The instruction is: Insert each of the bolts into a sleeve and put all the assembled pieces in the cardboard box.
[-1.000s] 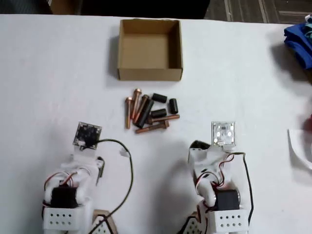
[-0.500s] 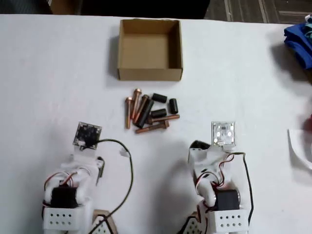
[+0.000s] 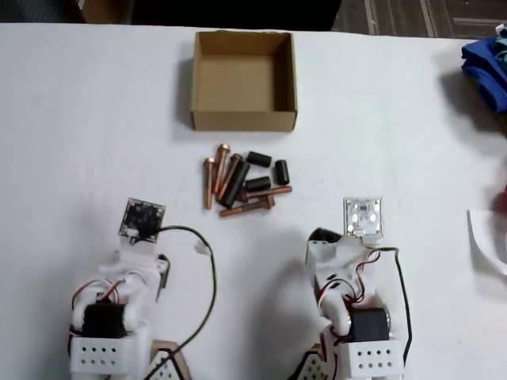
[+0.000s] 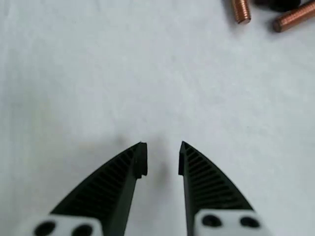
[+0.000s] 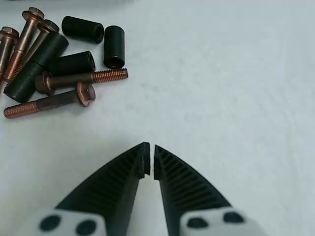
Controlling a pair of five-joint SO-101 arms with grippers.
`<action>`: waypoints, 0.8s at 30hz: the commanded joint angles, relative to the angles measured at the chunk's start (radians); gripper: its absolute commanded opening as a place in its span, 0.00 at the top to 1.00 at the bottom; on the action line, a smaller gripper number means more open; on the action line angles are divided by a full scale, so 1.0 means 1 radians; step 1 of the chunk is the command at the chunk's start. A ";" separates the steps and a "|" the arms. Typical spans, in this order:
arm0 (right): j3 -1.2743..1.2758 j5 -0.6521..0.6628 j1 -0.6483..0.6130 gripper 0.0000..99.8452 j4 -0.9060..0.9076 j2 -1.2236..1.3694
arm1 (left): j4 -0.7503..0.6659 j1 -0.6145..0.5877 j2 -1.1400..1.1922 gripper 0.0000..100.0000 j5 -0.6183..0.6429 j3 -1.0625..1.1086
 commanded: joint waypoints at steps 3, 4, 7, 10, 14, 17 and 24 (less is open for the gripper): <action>0.009 -0.003 -0.004 0.98 0.005 -0.001 | -0.015 0.012 0.000 0.87 -0.003 0.021; 0.009 -0.003 -0.004 0.98 0.005 -0.001 | -0.014 0.009 0.002 0.87 -0.003 0.021; 0.009 -0.003 -0.004 0.98 0.005 -0.001 | -0.014 0.012 0.002 0.87 -0.003 0.021; 0.009 -0.003 -0.004 0.98 0.005 -0.001 | -0.012 0.012 0.002 0.87 -0.003 0.021; 0.009 -0.003 -0.004 0.98 0.005 -0.001 | 0.008 0.012 0.000 0.87 -0.003 0.021; 0.009 -0.003 -0.004 0.98 0.005 -0.001 | 0.006 0.012 0.000 0.86 -0.003 0.021; 0.009 -0.003 -0.004 0.98 0.005 -0.001 | 0.018 0.155 -0.002 0.83 -0.003 0.021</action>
